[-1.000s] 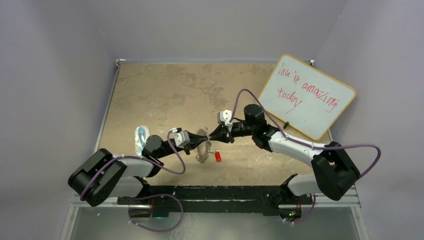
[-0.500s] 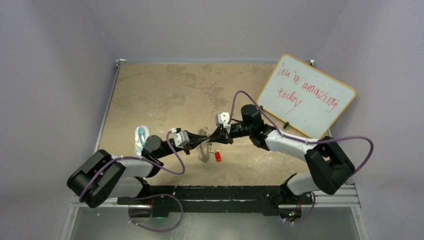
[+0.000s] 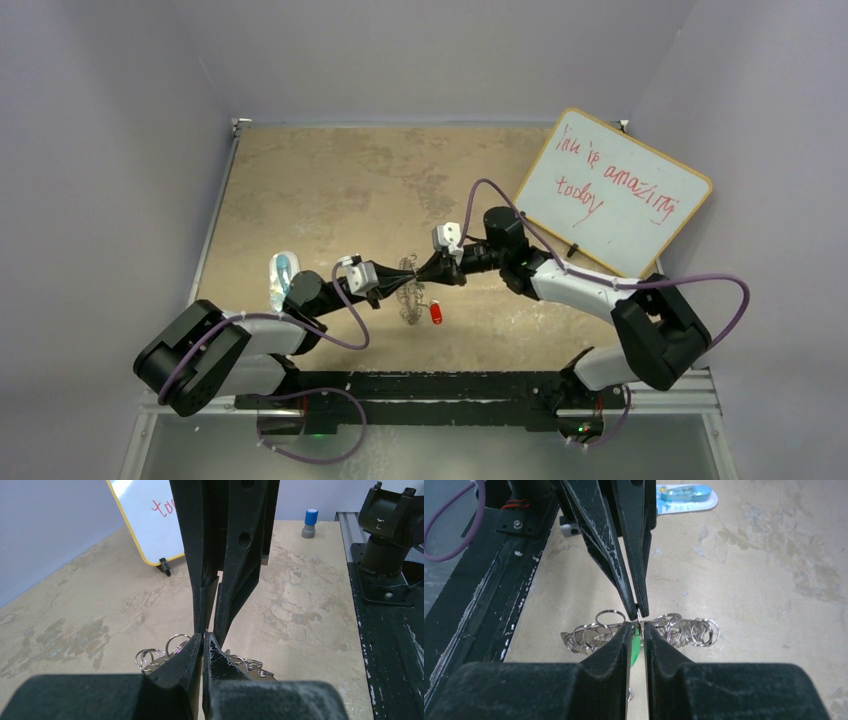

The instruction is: Put the keys on the keyring

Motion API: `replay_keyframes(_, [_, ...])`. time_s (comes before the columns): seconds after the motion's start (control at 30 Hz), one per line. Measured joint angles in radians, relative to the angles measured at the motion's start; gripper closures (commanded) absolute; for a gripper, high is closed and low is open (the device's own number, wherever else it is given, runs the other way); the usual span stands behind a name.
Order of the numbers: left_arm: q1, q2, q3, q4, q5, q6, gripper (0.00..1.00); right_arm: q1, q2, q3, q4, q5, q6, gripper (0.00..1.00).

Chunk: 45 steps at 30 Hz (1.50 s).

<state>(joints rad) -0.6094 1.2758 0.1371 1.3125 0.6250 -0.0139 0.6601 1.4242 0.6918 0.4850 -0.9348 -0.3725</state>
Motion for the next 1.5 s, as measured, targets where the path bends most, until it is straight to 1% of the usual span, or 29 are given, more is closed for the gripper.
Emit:
replay_keyframes(0.1, [0.0,0.0,0.0,0.0,0.0,0.0,1.0,0.0,-0.02,0.0,0.015,-0.001,0.003,0.8])
replay_keyframes(0.2, [0.0,0.0,0.0,0.0,0.0,0.0,1.0,0.0,-0.04,0.0,0.03,-0.002,0.005,0.86])
replay_keyframes(0.27, [0.0,0.0,0.0,0.001,-0.001,0.0,1.0,0.0,-0.05,0.0,0.034,-0.002,0.006,0.87])
replay_keyframes(0.6, [0.0,0.0,0.0,0.0,0.0,0.0,1.0,0.0,-0.05,0.0,0.035,0.0,0.005,0.77])
replay_keyframes(0.8, [-0.001,0.0,0.0,0.0,0.0,0.008,1.0,0.0,-0.019,0.0,0.031,0.002,0.005,0.77])
replay_keyframes(0.83, [-0.001,0.0,0.0,0.0,0.0,0.011,1.0,0.0,-0.015,0.0,0.027,0.003,0.005,0.79])
replay_keyframes(0.9, [-0.001,-0.001,0.0,-0.002,0.0,0.016,1.0,0.0,-0.01,0.0,0.023,0.006,0.005,0.88])
replay_keyframes(1.0, [-0.001,-0.004,0.0,-0.005,-0.001,0.025,1.0,0.0,-0.01,0.0,0.021,0.007,0.001,0.93])
replay_keyframes(1.07, [-0.001,-0.006,0.0,-0.006,-0.001,0.027,1.0,0.0,-0.01,0.0,0.021,0.007,0.001,1.0])
replay_keyframes(1.3, [-0.001,-0.008,0.0,-0.008,0.0,0.034,1.0,0.0,-0.01,0.0,0.019,0.005,0.002,1.0])
replay_keyframes(1.33, [-0.001,-0.008,0.0,-0.009,0.0,0.034,0.99,0.0,-0.01,0.0,0.018,0.008,0.002,1.0])
replay_keyframes(1.5, [-0.001,-0.009,0.001,-0.025,-0.002,0.051,0.75,0.003,-0.017,0.012,-0.035,0.062,-0.003,1.0])
